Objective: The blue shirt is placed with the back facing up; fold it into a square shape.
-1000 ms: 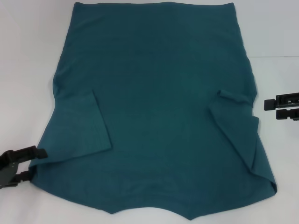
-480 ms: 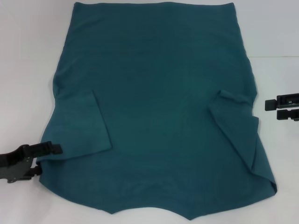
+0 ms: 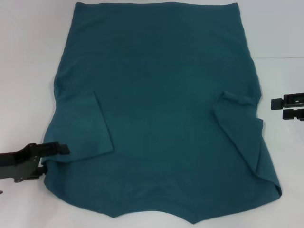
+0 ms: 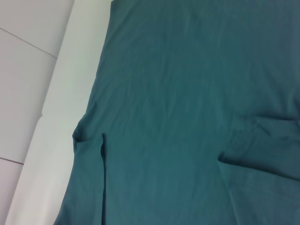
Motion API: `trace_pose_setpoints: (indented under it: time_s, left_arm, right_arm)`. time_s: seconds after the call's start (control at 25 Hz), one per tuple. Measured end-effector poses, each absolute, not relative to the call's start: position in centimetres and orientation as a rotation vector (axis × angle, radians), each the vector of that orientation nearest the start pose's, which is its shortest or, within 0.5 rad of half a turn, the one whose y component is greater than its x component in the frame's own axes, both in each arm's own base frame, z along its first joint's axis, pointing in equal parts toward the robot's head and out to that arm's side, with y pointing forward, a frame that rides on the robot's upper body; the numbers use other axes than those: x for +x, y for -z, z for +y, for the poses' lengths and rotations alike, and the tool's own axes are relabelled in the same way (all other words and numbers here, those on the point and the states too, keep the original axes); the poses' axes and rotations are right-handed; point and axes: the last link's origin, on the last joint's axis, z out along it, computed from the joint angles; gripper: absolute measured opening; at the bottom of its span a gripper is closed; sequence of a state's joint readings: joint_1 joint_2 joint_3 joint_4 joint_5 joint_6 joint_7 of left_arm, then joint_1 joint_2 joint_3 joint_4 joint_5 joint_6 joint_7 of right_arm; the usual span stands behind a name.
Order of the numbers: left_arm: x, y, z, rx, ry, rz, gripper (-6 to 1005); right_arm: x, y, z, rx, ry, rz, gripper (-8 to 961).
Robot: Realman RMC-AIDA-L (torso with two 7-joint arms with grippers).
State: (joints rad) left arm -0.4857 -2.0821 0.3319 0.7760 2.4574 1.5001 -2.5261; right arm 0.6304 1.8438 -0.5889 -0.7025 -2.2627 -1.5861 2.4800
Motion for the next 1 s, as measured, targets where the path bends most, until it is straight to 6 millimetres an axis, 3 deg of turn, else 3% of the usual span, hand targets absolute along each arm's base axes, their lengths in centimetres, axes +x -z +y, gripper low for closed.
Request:
trace_pose_setpoints:
  time_s: [0.08,0.32,0.76,0.88,1.0]
  left_arm:
    - [-34.42,-3.56,30.74,2.116,-0.685,2.585,904]
    - [-34.5,-3.74,30.76,2.12,-0.68,2.592,726]
    - [-34.58,-3.67,30.76,2.124,-0.669,2.596,495]
    - [-34.56,-3.65,30.8,2.129,-0.666,2.594,245]
    - [-34.43,-3.7,30.8,2.142,-0.668,2.578,112]
  right_arm:
    - [29.15,-10.51,37.08,-2.172,-0.477,1.858,712]
    - [29.17,-10.57,37.04,-2.18,-0.478,1.848,712]
    - [29.19,-10.5,36.82,-2.2,-0.473,1.842,711]
    - [29.36,-10.49,36.68,-2.196,-0.472,1.847,713]
    - [29.66,-10.56,36.44,-2.195,-0.461,1.848,713]
